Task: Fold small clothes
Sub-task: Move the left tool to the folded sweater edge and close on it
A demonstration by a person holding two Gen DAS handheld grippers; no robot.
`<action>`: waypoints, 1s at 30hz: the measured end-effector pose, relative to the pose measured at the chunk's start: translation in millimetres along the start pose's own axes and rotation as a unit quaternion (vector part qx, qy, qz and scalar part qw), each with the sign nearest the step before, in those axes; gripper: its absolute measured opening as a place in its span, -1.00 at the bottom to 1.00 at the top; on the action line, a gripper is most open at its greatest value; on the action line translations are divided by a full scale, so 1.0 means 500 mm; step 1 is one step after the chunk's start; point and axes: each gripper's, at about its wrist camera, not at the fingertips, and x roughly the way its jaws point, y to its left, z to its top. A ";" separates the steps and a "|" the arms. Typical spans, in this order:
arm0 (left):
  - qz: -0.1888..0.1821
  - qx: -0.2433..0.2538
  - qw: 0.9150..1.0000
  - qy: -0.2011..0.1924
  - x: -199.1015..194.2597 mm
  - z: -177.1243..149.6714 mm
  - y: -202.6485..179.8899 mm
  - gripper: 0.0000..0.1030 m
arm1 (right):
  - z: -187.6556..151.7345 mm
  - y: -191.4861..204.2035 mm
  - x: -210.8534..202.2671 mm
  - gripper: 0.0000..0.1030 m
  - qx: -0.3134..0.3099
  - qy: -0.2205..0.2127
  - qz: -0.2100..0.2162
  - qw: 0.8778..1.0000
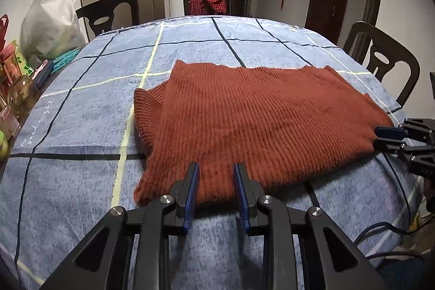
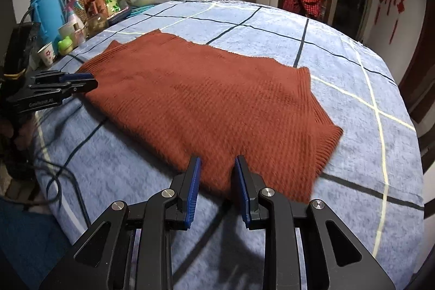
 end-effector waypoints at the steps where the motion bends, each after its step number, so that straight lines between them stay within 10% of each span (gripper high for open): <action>1: -0.003 -0.004 1.000 0.001 -0.001 0.000 0.002 -0.44 | -0.001 -0.002 -0.002 -0.49 0.002 0.002 0.001 1.000; 14: -0.054 -0.002 0.998 -0.010 0.015 0.038 -0.043 -0.44 | 0.083 0.099 0.037 -0.49 -0.047 -0.042 0.054 0.997; 30: 0.009 -0.061 0.998 -0.028 0.018 0.059 0.070 -0.23 | 0.110 0.159 0.092 -0.49 -0.114 -0.018 0.061 0.991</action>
